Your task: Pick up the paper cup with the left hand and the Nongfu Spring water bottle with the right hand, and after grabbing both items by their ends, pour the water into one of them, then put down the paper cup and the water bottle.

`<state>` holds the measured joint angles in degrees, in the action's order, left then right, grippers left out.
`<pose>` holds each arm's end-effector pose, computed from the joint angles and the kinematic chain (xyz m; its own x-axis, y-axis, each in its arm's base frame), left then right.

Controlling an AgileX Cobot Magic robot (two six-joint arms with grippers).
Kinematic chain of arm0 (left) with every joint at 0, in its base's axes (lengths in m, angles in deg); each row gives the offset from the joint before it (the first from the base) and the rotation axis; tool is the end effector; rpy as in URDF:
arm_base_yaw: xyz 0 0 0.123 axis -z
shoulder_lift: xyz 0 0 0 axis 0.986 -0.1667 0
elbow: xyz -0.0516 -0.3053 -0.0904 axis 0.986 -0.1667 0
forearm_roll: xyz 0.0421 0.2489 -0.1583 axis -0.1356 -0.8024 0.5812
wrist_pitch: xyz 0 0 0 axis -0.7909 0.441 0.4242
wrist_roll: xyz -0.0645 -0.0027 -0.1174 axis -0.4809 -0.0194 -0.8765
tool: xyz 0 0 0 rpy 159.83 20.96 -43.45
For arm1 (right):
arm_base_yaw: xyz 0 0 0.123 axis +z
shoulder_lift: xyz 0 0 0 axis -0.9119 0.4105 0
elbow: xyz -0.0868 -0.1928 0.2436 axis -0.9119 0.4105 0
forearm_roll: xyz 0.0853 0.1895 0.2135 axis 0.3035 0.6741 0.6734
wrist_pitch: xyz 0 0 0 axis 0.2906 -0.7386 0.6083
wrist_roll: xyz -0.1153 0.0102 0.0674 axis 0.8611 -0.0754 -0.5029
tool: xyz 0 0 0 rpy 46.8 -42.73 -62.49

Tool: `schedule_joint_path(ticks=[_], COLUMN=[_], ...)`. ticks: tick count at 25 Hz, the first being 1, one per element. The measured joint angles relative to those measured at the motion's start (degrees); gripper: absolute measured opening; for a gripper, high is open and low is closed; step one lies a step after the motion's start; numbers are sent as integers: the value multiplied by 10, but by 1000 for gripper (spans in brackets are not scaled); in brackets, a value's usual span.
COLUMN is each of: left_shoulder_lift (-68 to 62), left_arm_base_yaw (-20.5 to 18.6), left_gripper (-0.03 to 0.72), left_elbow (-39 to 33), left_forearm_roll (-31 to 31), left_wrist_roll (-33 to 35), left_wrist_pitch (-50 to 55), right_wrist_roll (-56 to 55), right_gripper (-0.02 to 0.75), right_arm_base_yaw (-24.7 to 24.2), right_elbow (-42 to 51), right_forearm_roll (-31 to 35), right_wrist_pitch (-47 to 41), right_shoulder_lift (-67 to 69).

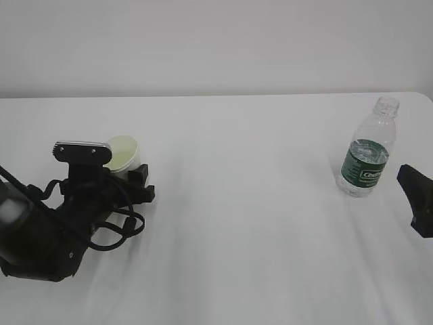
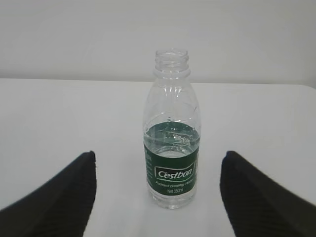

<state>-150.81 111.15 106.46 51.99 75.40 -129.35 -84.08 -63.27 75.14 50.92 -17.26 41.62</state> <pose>0.3808 -0.1770 0.0268 -0.2808 -0.0228 -0.9595 0.1775 0.9812 -0.0753 0.2321 0.0196 0.1426 -0.1568 -0.0206 -0.9874 -0.1151 0.9933 -0.0024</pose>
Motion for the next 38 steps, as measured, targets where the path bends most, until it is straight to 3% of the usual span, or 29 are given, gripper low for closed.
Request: schedule_joint_path(ticks=[11,24,38], left_shoulder_lift=[0,0,40], left_arm_base_yaw=[0,0,0], left_gripper=[605,610,610], left_elbow=[1,-1,-75], left_forearm_roll=[-1,-10,-29], left_wrist_roll=[-3,-42,-43], left_wrist_pitch=[-6,-6,-8], right_wrist_roll=[0,0,0], right_gripper=[593,592,593], right_arm_base_yaw=[0,0,0], right_elbow=[0,0,0], right_forearm_roll=[0,0,0], right_wrist_pitch=[0,0,0], right_shoulder_lift=[0,0,0])
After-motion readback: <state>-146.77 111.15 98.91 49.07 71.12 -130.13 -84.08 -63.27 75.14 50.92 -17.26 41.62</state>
